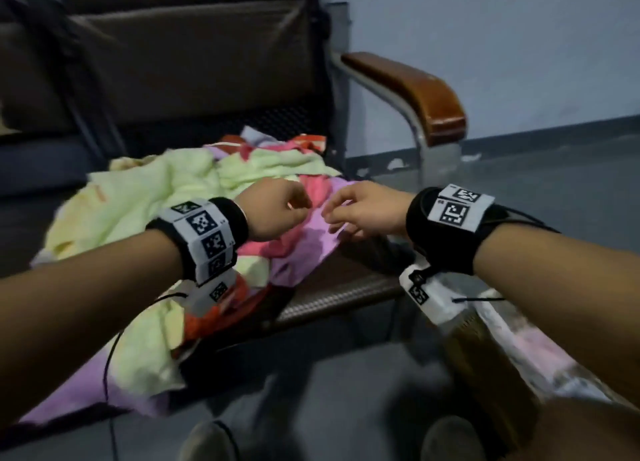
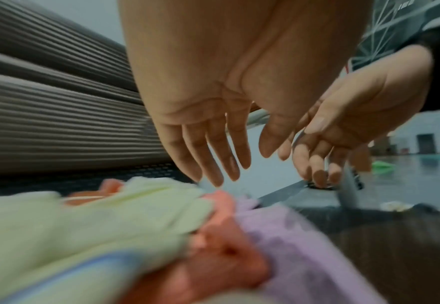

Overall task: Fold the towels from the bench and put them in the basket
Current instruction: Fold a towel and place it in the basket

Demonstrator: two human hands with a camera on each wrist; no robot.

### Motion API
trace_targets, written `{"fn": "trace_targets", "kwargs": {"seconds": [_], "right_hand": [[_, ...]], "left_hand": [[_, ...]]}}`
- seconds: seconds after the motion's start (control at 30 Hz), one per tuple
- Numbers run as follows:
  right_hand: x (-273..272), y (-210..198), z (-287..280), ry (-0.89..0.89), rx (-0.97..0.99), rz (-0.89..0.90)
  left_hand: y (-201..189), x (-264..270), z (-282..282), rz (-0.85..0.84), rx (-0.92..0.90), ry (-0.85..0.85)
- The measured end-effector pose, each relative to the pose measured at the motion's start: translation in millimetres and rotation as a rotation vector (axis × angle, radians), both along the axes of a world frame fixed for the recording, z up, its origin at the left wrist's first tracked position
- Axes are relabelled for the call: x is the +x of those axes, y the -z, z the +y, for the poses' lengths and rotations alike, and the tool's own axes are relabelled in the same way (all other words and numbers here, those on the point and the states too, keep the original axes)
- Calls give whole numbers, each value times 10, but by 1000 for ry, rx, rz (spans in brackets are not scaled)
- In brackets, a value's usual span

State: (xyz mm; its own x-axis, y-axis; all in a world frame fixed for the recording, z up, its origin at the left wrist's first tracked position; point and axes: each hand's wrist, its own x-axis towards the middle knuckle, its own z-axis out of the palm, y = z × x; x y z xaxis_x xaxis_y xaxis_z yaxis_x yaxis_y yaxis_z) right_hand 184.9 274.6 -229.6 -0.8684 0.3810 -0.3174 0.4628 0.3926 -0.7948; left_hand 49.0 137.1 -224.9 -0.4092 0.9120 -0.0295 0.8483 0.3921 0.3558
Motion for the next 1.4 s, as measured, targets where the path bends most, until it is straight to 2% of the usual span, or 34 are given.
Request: {"fn": "trace_targets", "kwargs": {"seconds": [0.13, 0.23, 0.3, 0.37, 0.43, 0.53, 0.63, 0.67, 0.73, 0.8, 0.87, 0.97, 1.0, 1.07, 1.1, 1.2, 1.27, 1.33, 1.4], "right_hand": [[-739, 105, -390, -82, 48, 58], [-1090, 258, -633, -99, 88, 97], [-1233, 353, -767, -139, 115, 108], [-1320, 427, -850, -153, 135, 121], [-1373, 461, -850, -119, 141, 143], [-1444, 475, -847, -73, 165, 157], [-1505, 445, -899, -52, 197, 164], [-1526, 414, -925, -19, 153, 176], [-1557, 313, -959, 103, -82, 205], [-1568, 201, -936, 203, -384, 243], [-1531, 101, -906, 230, -509, 289], [-1461, -28, -816, 250, -375, 395], [-1417, -74, -768, 248, -349, 439], [-1321, -188, -659, 229, -382, 514], [-1252, -254, -603, 212, -413, 541], [-1070, -398, -444, 182, -420, 587], [-957, -442, -375, 212, -338, 595], [-836, -405, -315, 240, -238, 582], [-714, -356, -252, 258, 17, 486]], "left_hand": [[210, -673, -611, 136, -60, -320], [353, -989, -907, 167, -169, -548], [400, -1078, -1015, 216, -245, -643], [430, -1130, -1069, 297, -243, -684], [429, -1184, -1076, 317, -204, -677], [377, -1225, -1118, 263, -106, -680], [245, -1130, -1111, 220, 151, -593], [181, -1057, -1084, 168, 261, -514], [51, -876, -1014, -2, 434, -334], [-12, -712, -943, -139, 497, -216], [-25, -627, -907, -229, 518, -191], [-34, -661, -912, -365, 608, -289], [-34, -710, -919, -345, 622, -333], [-29, -799, -938, -191, 546, -372], [-13, -836, -943, -135, 475, -344], [66, -826, -903, -145, 310, -168], [124, -754, -799, -86, 277, -128], [89, -668, -680, -19, 368, -139], [-4, -620, -534, 11, 465, -173]]}}
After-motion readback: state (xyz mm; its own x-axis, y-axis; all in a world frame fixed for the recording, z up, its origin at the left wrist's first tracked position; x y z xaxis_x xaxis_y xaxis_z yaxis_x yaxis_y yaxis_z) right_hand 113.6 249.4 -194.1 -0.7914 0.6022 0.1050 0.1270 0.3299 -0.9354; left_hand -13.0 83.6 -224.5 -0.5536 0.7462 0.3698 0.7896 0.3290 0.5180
